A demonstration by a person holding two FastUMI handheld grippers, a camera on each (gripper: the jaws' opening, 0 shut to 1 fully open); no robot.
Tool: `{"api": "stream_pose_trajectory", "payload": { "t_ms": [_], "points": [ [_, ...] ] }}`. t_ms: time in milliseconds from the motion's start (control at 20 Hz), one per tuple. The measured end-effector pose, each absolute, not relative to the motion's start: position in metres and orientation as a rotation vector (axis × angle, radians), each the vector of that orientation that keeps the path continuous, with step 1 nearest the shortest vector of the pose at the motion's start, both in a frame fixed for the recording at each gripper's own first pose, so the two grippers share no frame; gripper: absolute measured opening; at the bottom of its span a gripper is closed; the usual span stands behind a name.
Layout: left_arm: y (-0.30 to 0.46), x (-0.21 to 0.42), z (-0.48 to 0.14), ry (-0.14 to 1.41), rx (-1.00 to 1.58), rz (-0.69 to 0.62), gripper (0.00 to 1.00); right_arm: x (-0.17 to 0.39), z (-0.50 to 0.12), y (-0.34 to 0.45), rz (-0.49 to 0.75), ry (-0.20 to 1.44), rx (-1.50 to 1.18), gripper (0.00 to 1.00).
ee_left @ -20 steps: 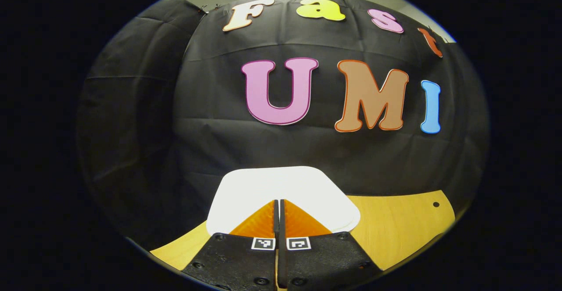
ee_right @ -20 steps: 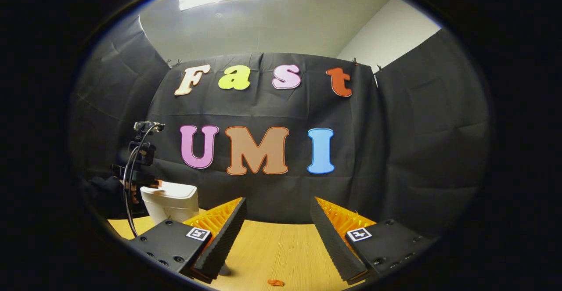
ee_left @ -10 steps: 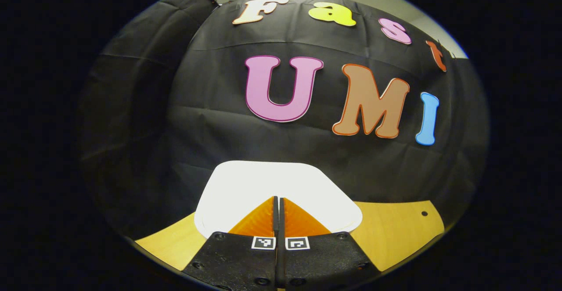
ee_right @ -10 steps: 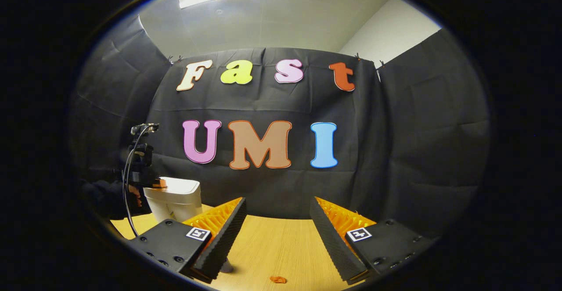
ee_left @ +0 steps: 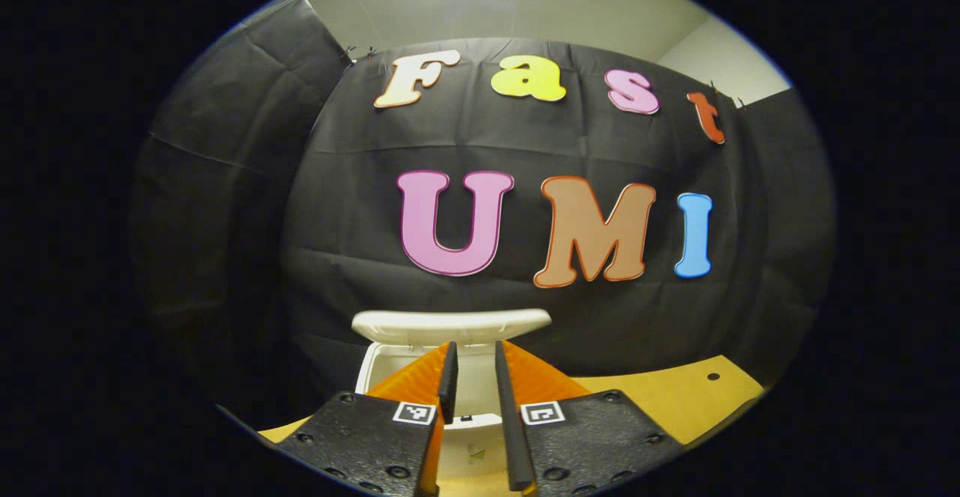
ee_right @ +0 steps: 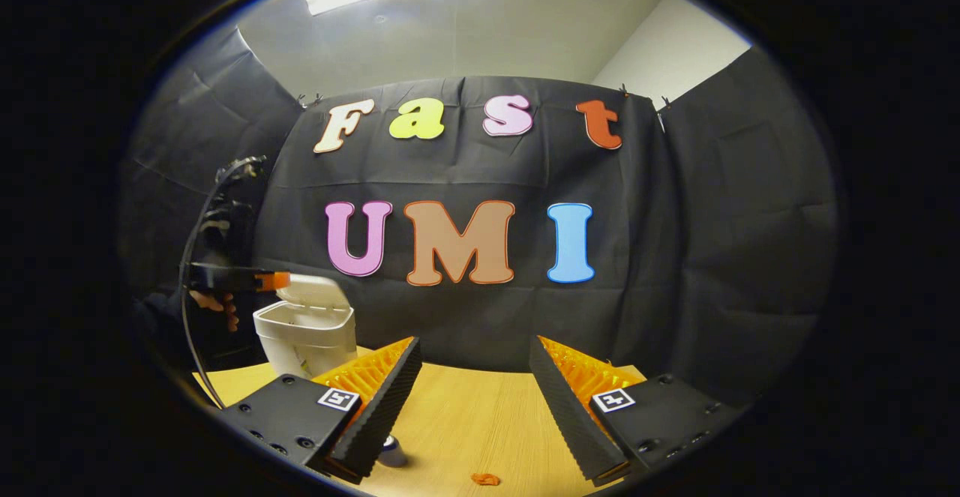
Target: Press the lid of the desktop garbage bin to open it, pick up the crumpled paper on the desktop and throw it into the bin, then pick up the pop can on the desktop and drop it into the bin, and finally close the garbage bin lid.
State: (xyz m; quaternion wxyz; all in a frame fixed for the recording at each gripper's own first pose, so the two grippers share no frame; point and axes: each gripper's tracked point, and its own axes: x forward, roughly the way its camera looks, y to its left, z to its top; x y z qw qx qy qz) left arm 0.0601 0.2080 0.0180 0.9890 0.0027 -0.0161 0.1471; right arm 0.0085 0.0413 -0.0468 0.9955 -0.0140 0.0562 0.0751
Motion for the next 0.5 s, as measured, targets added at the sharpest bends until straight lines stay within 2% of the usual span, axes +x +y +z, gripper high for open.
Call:
{"api": "stream_pose_trajectory", "payload": {
  "t_ms": [300, 400, 500],
  "points": [
    [0.172, 0.011, 0.014, -0.050, 0.049, 0.267, 0.79, 0.018, -0.067, 0.040, 0.167, 0.158, -0.011, 0.97],
    [0.164, -0.001, 0.008, -0.046, 0.047, 0.266, 0.88, 0.023, -0.078, 0.042, 0.178, 0.183, -0.010, 0.97],
    [0.154, -0.012, -0.003, -0.040, 0.030, 0.259, 0.88, 0.026, -0.094, 0.044, 0.190, 0.219, -0.001, 0.97]
  ]
}}
